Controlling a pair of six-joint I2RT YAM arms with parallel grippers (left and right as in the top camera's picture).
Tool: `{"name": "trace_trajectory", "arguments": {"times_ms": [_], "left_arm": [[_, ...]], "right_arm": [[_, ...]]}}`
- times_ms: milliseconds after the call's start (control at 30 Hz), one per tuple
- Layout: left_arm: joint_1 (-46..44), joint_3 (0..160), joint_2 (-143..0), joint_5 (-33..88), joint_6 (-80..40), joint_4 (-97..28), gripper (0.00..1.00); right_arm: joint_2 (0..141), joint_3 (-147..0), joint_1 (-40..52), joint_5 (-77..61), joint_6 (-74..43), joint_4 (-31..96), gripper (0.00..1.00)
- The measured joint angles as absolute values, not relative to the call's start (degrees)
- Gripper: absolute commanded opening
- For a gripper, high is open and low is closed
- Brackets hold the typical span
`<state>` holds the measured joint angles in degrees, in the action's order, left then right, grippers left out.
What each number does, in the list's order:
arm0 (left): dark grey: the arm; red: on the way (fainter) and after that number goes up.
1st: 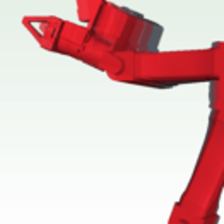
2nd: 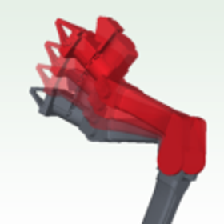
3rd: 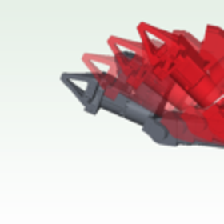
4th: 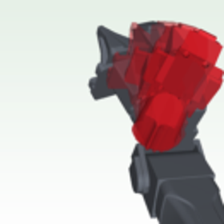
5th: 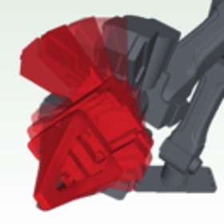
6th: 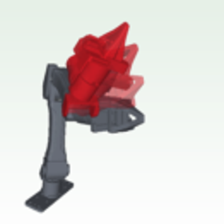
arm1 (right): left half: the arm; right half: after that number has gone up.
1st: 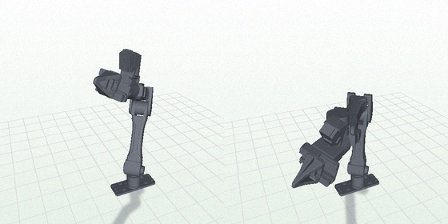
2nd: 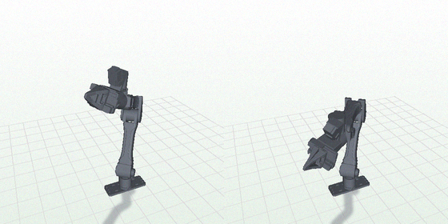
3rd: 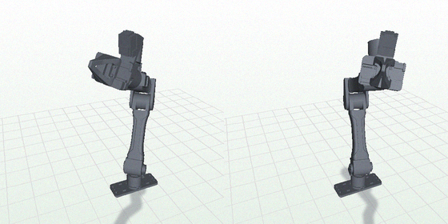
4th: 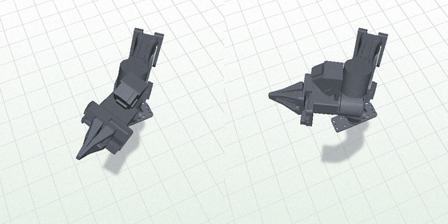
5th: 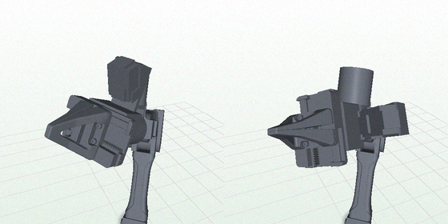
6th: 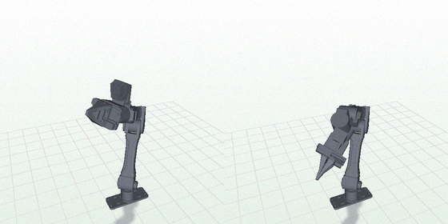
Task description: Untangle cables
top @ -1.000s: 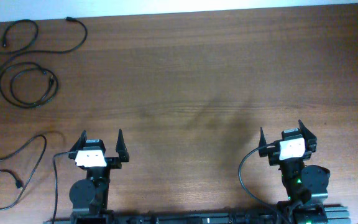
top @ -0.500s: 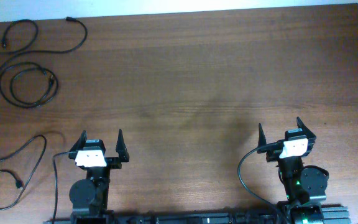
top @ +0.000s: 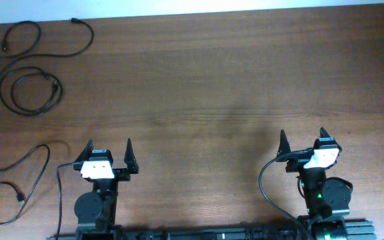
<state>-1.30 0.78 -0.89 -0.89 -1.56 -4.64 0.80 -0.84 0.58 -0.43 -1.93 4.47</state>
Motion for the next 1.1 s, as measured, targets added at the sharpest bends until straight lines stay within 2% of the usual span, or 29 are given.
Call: {"name": "trace_trajectory", "arguments": {"times_ms": [1100], "left_arm": [[-1.30, 0.78, -0.89, -0.89, -1.56, -4.62, 0.99]], "right_arm": [[0.80, -0.84, 0.58, -0.43, -3.03, 4.47, 0.98]]}}
